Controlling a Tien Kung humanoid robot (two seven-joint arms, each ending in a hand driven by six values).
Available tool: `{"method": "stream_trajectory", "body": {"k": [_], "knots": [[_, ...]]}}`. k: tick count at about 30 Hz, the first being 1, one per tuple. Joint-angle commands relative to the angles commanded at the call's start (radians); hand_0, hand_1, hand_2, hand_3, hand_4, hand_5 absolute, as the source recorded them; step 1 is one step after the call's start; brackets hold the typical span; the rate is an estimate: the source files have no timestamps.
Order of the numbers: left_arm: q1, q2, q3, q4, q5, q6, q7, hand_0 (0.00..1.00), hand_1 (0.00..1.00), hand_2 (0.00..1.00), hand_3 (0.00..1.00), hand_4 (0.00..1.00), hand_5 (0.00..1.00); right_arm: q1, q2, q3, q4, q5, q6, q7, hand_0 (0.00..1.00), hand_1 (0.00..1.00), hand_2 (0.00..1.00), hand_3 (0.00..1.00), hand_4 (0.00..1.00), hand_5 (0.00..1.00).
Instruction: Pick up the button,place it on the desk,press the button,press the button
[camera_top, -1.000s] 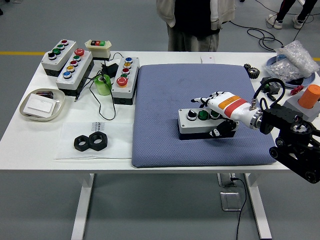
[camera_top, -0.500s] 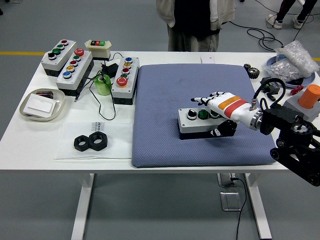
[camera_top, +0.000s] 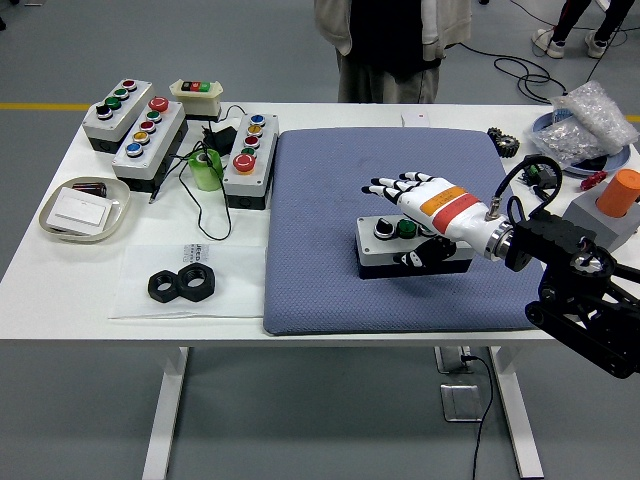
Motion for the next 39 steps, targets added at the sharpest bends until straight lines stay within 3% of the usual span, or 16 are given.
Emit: {"method": "stream_trajectory", "body": {"k": [6, 12, 18, 19, 21, 24, 25, 30, 31, 35, 36, 37, 39], "knots": [[-0.002, -0.001, 0.004, -0.001, -0.004, 0.001, 0.0, 0.693, 0.679, 0.784, 0.815, 0.746, 0.998, 0.007, 0.03, -0.001, -0.021, -0.005, -0.001, -0.008, 0.998, 0.906, 0.998, 0.998, 0.923, 0.125], [-0.003, 0.0, 0.009, -0.001, -0.01, 0.001, -0.002, 0.693, 0.679, 0.784, 0.815, 0.745, 0.998, 0.003, 0.021, 0.004, -0.004, -0.008, 0.01, -0.01, 0.998, 0.904, 0.998, 0.998, 0.935, 0.141], [-0.004, 0.001, 0.015, 0.0, -0.019, 0.002, -0.006, 0.694, 0.678, 0.784, 0.815, 0.745, 0.998, -0.059, -0.038, 0.101, 0.137, 0.099, 0.02, -0.023, 0.998, 0.908, 0.998, 0.998, 0.939, 0.149], [-0.004, 0.001, 0.017, 0.0, -0.021, 0.002, -0.007, 0.694, 0.678, 0.784, 0.815, 0.743, 0.998, -0.072, -0.05, 0.13, 0.174, 0.113, 0.01, -0.041, 0.992, 0.847, 0.937, 0.998, 0.911, 0.22], [-0.004, 0.001, 0.018, 0.0, -0.023, 0.002, -0.008, 0.694, 0.678, 0.784, 0.815, 0.743, 0.998, -0.081, -0.061, 0.153, 0.204, 0.108, 0.002, -0.057, 0.992, 0.847, 0.937, 0.998, 0.911, 0.22], [-0.005, 0.002, 0.018, 0.0, -0.023, 0.002, -0.008, 0.694, 0.678, 0.784, 0.815, 0.743, 0.998, -0.105, -0.111, 0.228, 0.283, 0.039, -0.027, -0.123, 0.992, 0.847, 0.937, 0.998, 0.911, 0.22], [-0.004, 0.002, 0.018, 0.0, -0.023, 0.002, -0.008, 0.694, 0.676, 0.783, 0.815, 0.744, 0.998, -0.109, -0.12, 0.237, 0.295, 0.021, -0.032, -0.136, 0.586, 0.382, 0.459, 0.961, 0.893, 0.366], [-0.002, 0.003, 0.017, 0.001, -0.022, 0.002, -0.008, 0.694, 0.676, 0.783, 0.815, 0.744, 0.998, -0.153, -0.205, 0.278, 0.364, -0.003, -0.039, -0.219, 0.586, 0.382, 0.459, 0.961, 0.893, 0.366], [-0.002, 0.003, 0.018, 0.001, -0.023, 0.002, -0.008, 0.694, 0.676, 0.781, 0.815, 0.744, 0.998, -0.166, -0.223, 0.283, 0.374, 0.013, -0.027, -0.228, 0.308, 0.147, 0.262, 0.873, 0.876, 0.46], [0.0, 0.003, 0.017, 0.001, -0.023, 0.002, -0.008, 0.694, 0.676, 0.781, 0.815, 0.744, 0.998, -0.187, -0.252, 0.291, 0.389, 0.049, 0.018, -0.239, 0.308, 0.147, 0.262, 0.873, 0.876, 0.46], [0.0, 0.003, 0.016, 0.001, -0.023, 0.001, -0.008, 0.694, 0.676, 0.781, 0.815, 0.744, 0.998, -0.203, -0.268, 0.29, 0.392, 0.07, 0.051, -0.244, 0.308, 0.147, 0.262, 0.873, 0.876, 0.46], [0.001, 0.003, 0.017, 0.001, -0.024, 0.001, -0.008, 0.694, 0.675, 0.78, 0.815, 0.743, 0.998, -0.21, -0.274, 0.289, 0.394, 0.077, 0.073, -0.247, 0.229, 0.072, 0.221, 0.811, 0.855, 0.483], [0.001, 0.003, 0.017, 0.001, -0.024, 0.001, -0.008, 0.694, 0.675, 0.78, 0.815, 0.743, 0.998, -0.216, -0.279, 0.287, 0.397, 0.081, 0.091, -0.25, 0.229, 0.072, 0.221, 0.811, 0.855, 0.483]]}}
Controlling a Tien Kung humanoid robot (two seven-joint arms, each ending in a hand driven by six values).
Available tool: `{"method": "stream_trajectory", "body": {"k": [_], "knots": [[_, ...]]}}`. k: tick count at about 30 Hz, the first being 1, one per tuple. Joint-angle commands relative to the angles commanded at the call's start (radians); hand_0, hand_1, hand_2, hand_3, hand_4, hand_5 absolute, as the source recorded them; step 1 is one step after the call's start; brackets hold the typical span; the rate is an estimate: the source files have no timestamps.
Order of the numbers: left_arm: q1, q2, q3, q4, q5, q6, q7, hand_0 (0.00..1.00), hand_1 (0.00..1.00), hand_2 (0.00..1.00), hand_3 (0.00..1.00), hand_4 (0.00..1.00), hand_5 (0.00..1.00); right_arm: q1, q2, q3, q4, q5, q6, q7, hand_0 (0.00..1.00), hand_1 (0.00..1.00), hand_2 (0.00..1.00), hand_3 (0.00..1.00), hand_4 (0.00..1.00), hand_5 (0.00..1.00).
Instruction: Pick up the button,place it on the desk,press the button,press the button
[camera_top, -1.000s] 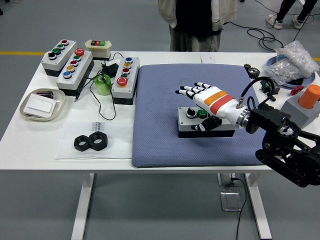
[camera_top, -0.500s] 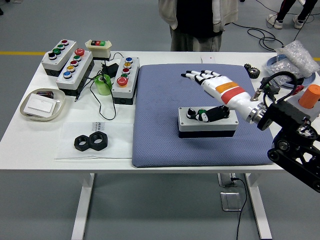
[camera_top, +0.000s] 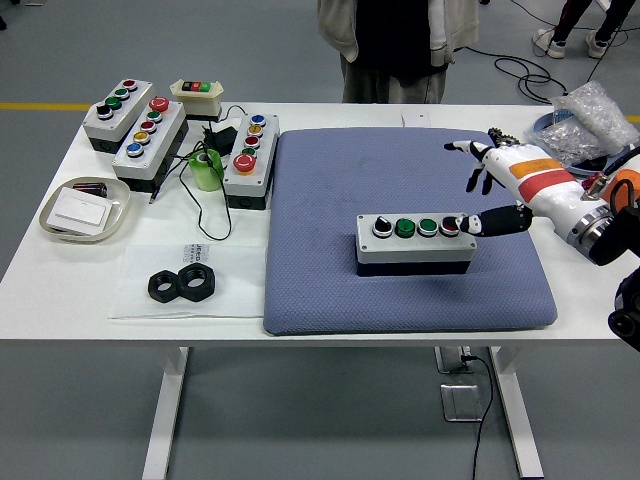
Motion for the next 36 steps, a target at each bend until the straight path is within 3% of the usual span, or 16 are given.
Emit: {"method": "stream_trajectory", "body": {"k": [7, 15, 25, 36], "knots": [[0.002, -0.001, -0.007, 0.001, 0.011, 0.0, 0.003, 0.694, 0.674, 0.78, 0.814, 0.743, 0.998, -0.023, -0.012, -0.011, 0.031, -0.002, 0.044, -0.009, 0.176, 0.045, 0.191, 0.792, 0.836, 0.486], [0.006, -0.002, -0.016, 0.001, 0.024, -0.001, 0.007, 0.694, 0.674, 0.778, 0.814, 0.744, 0.998, -0.021, -0.008, -0.04, 0.028, 0.009, 0.056, -0.014, 0.138, 0.012, 0.16, 0.778, 0.826, 0.482], [0.011, -0.002, -0.021, 0.0, 0.034, -0.002, 0.009, 0.695, 0.673, 0.777, 0.814, 0.743, 0.998, -0.013, 0.026, -0.078, -0.043, 0.025, 0.062, -0.016, 0.134, 0.006, 0.162, 0.773, 0.817, 0.479], [0.006, -0.002, -0.014, 0.0, 0.023, -0.001, 0.006, 0.695, 0.673, 0.778, 0.814, 0.745, 0.998, -0.016, 0.031, -0.071, -0.091, 0.024, 0.06, -0.018, 0.127, 0.005, 0.158, 0.769, 0.818, 0.481]]}}
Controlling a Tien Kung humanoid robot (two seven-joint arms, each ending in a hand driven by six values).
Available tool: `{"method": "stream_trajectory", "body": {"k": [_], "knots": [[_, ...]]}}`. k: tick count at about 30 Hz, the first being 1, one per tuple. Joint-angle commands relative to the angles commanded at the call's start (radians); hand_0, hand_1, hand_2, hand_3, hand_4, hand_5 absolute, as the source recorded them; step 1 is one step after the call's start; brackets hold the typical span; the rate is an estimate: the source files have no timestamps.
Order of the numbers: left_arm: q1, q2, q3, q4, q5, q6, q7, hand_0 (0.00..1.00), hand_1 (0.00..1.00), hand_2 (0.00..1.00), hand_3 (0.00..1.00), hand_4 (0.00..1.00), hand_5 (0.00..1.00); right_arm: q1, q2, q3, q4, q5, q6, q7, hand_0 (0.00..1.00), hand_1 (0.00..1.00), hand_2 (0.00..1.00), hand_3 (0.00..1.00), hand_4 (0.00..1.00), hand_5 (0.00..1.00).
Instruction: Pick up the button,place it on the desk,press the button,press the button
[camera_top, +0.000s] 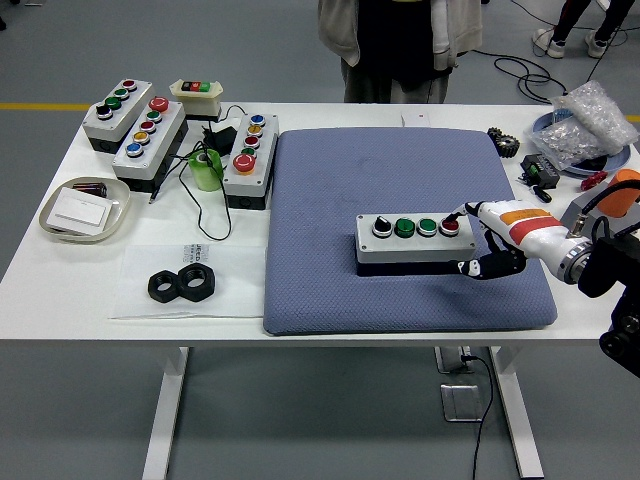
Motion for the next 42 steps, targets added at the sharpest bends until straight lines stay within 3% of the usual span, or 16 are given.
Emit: {"method": "stream_trajectory", "body": {"k": [25, 35, 42], "knots": [[-0.006, 0.001, 0.004, 0.001, -0.008, 0.0, -0.002, 0.695, 0.673, 0.779, 0.813, 0.744, 0.998, 0.005, -0.004, -0.036, -0.008, 0.004, 0.014, -0.01, 0.126, 0.007, 0.158, 0.764, 0.816, 0.482], [-0.007, 0.001, 0.004, 0.001, -0.011, 0.0, -0.002, 0.695, 0.673, 0.778, 0.814, 0.742, 0.998, 0.008, -0.012, 0.023, 0.052, -0.011, -0.004, -0.012, 0.127, 0.01, 0.159, 0.764, 0.816, 0.483], [-0.007, 0.001, 0.004, 0.0, -0.009, 0.0, -0.001, 0.695, 0.673, 0.778, 0.813, 0.742, 0.998, 0.029, 0.014, -0.002, 0.062, -0.015, 0.003, -0.017, 0.126, 0.009, 0.158, 0.768, 0.817, 0.483]]}}
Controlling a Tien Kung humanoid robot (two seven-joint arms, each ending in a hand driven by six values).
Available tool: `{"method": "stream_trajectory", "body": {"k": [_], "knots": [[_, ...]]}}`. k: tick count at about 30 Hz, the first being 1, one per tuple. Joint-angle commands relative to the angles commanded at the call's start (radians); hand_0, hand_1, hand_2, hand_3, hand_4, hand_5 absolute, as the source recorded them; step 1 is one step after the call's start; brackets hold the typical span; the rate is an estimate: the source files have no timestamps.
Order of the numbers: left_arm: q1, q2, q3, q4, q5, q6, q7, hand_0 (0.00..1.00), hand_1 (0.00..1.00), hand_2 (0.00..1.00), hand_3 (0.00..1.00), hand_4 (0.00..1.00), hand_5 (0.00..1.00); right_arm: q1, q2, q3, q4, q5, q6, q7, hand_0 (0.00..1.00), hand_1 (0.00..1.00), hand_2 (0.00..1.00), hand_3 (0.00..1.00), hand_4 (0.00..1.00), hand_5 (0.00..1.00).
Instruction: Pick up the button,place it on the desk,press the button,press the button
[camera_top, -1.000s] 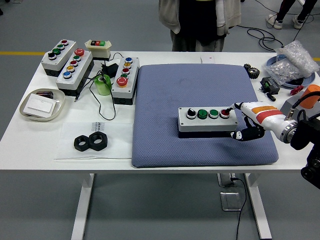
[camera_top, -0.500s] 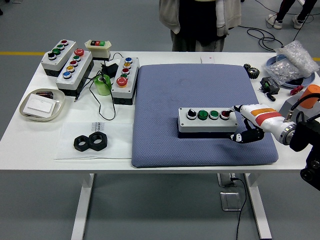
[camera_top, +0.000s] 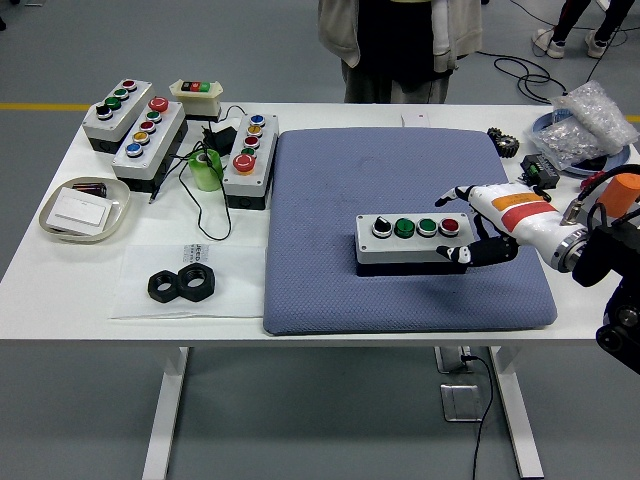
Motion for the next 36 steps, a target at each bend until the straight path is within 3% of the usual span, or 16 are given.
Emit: {"method": "stream_trajectory", "body": {"k": [9, 23, 36], "knots": [[0.002, -0.001, -0.001, -0.001, 0.004, 0.002, 0.002, 0.695, 0.673, 0.777, 0.813, 0.742, 0.998, 0.009, 0.027, -0.039, -0.035, 0.003, 0.002, -0.001, 0.127, 0.009, 0.158, 0.767, 0.817, 0.484], [0.006, -0.001, -0.012, -0.001, 0.021, -0.001, 0.007, 0.695, 0.673, 0.779, 0.813, 0.742, 0.998, 0.011, 0.03, -0.082, -0.063, 0.006, 0.01, -0.008, 0.129, 0.01, 0.157, 0.77, 0.817, 0.485], [0.006, -0.001, -0.011, -0.001, 0.017, -0.001, 0.004, 0.695, 0.673, 0.778, 0.813, 0.744, 0.998, 0.002, 0.019, -0.002, -0.011, -0.009, -0.008, -0.013, 0.133, 0.013, 0.163, 0.79, 0.816, 0.485]]}}
